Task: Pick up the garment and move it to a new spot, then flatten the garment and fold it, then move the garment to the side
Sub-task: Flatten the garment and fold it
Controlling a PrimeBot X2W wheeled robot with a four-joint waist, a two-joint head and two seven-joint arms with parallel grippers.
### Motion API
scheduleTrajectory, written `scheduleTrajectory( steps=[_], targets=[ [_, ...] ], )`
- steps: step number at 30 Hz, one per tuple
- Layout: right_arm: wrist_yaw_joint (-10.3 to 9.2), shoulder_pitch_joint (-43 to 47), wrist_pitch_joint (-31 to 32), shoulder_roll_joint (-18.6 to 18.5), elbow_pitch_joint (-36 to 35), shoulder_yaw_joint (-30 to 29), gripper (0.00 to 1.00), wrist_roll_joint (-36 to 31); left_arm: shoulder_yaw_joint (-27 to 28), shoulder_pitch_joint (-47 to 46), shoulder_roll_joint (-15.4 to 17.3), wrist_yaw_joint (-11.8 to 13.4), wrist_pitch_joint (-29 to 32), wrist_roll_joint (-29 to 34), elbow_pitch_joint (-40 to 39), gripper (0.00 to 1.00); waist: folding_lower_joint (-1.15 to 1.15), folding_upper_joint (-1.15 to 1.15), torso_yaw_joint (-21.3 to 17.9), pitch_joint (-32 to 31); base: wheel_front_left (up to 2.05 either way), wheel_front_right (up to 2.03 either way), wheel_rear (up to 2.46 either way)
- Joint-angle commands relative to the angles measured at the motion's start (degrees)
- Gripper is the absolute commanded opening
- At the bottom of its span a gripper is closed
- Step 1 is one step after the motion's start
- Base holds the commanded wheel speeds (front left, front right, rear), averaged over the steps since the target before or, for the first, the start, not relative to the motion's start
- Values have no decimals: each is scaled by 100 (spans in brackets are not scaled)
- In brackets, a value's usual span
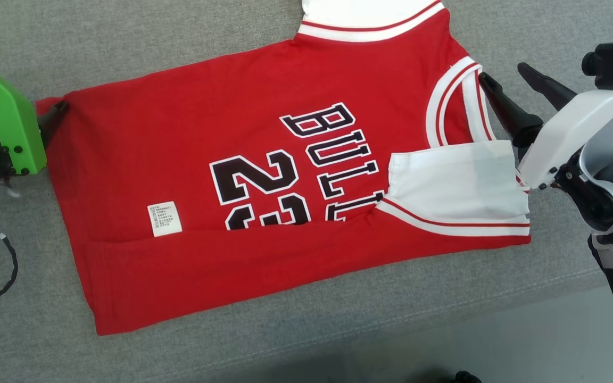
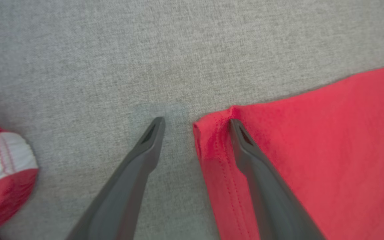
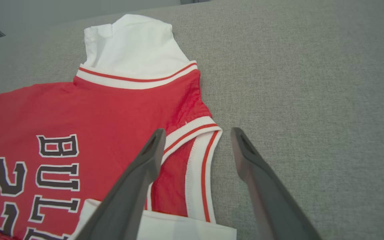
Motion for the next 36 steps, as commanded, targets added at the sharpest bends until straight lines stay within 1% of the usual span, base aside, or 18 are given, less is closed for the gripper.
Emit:
scheduleTrajectory(
  steps=[1,3,5,6,7,9,10,16,20,24,28,32,36],
  targets=[
    [0,-45,-41,-7,24,7,100,18,-10,100,30,-33,-27,-3,-2,100,-1,0,-17,27,0,0,0],
    [0,-78,-55,-16,37,8,100,17,-21,103,38,-38,-49,12,-29,91,-1,0,-22,38,0,0,0],
    [0,-121,-59,-10,51,15,100,19,-32,105,45,-65,-62,7,-42,72,-1,0,-27,47,0,0,0],
    [0,-132,-62,-5,59,19,100,19,-45,108,45,-91,-45,-7,-44,55,-1,0,-27,49,0,0,0],
    [0,-138,-62,-4,65,26,100,18,-58,107,47,-98,-29,-17,-45,44,-1,0,-24,49,0,0,0],
    [0,-163,-53,-8,74,31,100,7,-73,104,42,-137,-4,-41,-51,28,-1,0,-19,50,0,0,0],
    [0,-175,-49,-20,80,29,100,-5,-92,109,39,-151,30,-45,-58,0,-1,0,-13,47,0,0,0],
    [0,-295,-68,-62,105,3,100,-52,-103,84,41,-217,-35,-42,-162,0,-1,0,81,-15,0,0,0],
    [0,-401,-13,-104,171,15,100,-87,-118,86,-35,-291,-154,-33,-291,0,-1,0,167,-67,0,0,0],
    [0,-707,171,-173,368,37,100,-92,-189,127,-123,-387,-305,3,-496,0,-1,0,344,-107,0,0,0],
    [0,-1297,473,-260,713,-14,100,-58,-235,107,-258,-398,-489,56,-724,0,-1,0,567,-58,0,0,0],
    [0,-2020,862,-411,1149,60,100,-27,-253,50,-430,-343,-712,120,-913,0,-1,0,845,88,0,0,0],
    [0,-2727,1266,-556,1661,177,100,-63,-293,2,-624,-366,-912,159,-1051,0,-1,0,1156,263,0,0,0]
  ],
)
